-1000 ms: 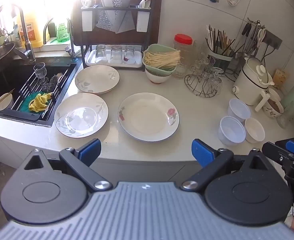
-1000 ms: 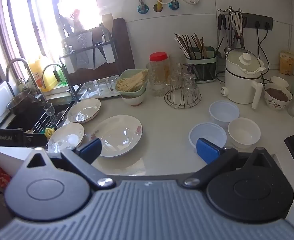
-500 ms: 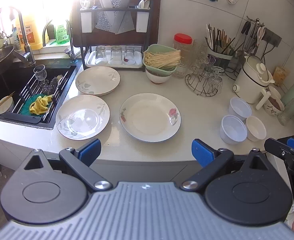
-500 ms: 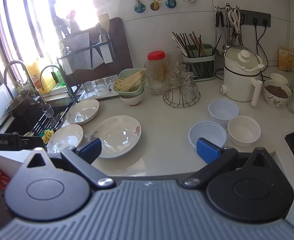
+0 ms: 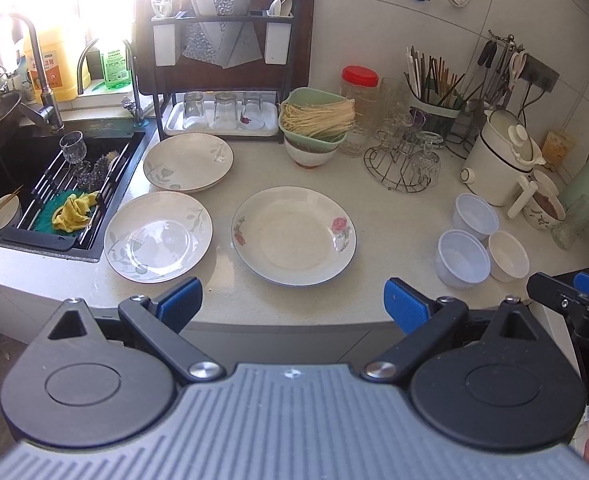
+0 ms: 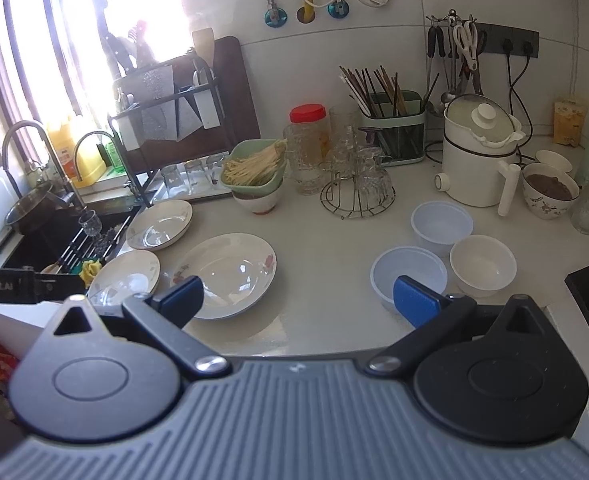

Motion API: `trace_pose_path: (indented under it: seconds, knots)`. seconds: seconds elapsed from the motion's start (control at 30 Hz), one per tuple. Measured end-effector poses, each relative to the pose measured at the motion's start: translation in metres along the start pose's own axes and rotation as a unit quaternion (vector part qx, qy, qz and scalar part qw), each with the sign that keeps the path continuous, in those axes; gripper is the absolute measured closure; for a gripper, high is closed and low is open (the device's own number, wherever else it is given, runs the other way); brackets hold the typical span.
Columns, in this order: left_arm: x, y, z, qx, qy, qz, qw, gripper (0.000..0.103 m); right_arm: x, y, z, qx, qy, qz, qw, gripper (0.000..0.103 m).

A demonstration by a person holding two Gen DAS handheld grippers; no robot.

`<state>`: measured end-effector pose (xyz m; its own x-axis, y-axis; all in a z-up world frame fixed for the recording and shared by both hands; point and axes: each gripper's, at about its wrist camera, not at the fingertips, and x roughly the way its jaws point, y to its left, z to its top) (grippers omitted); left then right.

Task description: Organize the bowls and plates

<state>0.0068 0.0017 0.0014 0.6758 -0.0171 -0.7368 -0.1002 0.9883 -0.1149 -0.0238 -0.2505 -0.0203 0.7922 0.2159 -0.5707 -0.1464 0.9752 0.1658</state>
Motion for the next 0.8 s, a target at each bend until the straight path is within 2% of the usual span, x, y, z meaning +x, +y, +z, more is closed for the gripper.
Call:
trace_pose_path:
  seconds: [0.8]
  knots:
    - [0.0005,0.0051,0.0008,-0.006,0.004,0.003,1.0,0.004,0.0022,-0.0005,0.001,0.013,-0.001,-0.014,1.0,0.0]
